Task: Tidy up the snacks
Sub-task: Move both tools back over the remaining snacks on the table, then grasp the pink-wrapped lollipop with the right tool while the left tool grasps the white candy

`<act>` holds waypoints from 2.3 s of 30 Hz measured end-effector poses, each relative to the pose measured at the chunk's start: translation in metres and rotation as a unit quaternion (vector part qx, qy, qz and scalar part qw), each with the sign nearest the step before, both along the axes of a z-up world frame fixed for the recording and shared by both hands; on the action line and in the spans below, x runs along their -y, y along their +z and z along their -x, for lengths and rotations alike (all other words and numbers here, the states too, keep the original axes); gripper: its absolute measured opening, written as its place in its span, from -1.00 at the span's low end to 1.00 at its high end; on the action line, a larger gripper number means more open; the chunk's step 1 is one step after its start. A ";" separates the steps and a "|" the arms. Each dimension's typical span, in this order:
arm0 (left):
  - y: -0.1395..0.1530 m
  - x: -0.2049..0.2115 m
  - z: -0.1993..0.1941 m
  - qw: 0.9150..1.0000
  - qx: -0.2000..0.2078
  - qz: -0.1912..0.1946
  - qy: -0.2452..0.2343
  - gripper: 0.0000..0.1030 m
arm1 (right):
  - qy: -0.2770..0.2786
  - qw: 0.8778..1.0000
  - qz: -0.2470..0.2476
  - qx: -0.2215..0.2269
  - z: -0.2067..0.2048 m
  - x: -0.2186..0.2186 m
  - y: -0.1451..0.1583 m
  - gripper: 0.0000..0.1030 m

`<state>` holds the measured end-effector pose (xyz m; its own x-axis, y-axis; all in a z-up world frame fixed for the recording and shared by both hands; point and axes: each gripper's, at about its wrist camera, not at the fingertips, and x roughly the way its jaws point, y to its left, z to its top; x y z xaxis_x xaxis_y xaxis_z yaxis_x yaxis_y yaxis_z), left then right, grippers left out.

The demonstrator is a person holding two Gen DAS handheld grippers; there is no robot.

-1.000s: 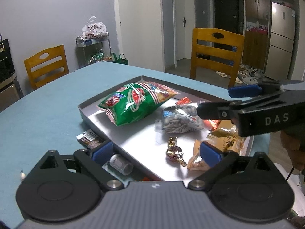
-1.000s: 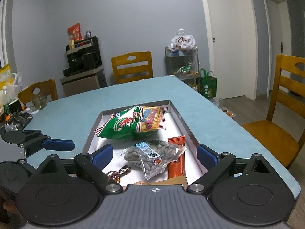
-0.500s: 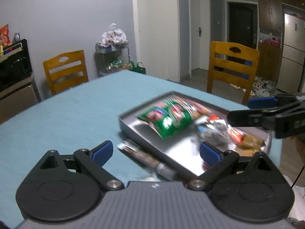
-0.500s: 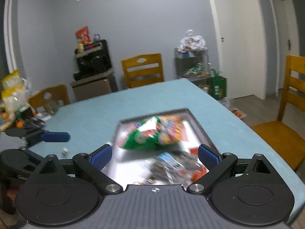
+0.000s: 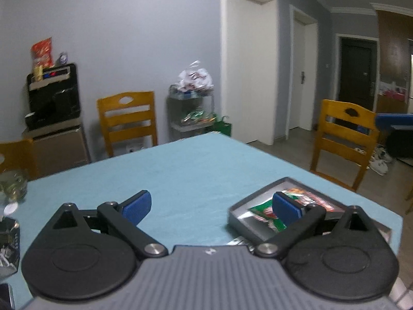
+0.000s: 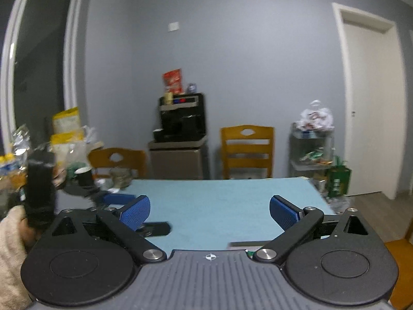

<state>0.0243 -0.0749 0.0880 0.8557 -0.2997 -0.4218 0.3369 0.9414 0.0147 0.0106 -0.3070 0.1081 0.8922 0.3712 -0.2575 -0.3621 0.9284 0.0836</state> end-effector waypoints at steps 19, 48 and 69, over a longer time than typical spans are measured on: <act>-0.087 -0.065 -0.048 0.994 -0.080 -0.018 0.075 0.96 | 0.034 0.993 0.045 -0.100 -0.011 -0.059 -0.083 0.92; -0.145 -0.045 -0.057 0.985 -0.163 -0.034 0.048 0.88 | -0.011 0.972 0.075 -0.225 -0.045 -0.107 -0.167 0.15; -0.149 -0.046 -0.058 0.988 -0.150 -0.039 0.013 0.10 | 0.014 0.974 0.090 -0.209 -0.052 -0.119 -0.172 -0.06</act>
<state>0.0824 -0.0291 -0.0609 0.6962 -0.2361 -0.6779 0.3125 0.9499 -0.0099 0.0626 -0.1877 -0.0634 0.6856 0.3089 -0.6592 -0.3561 0.9321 0.0664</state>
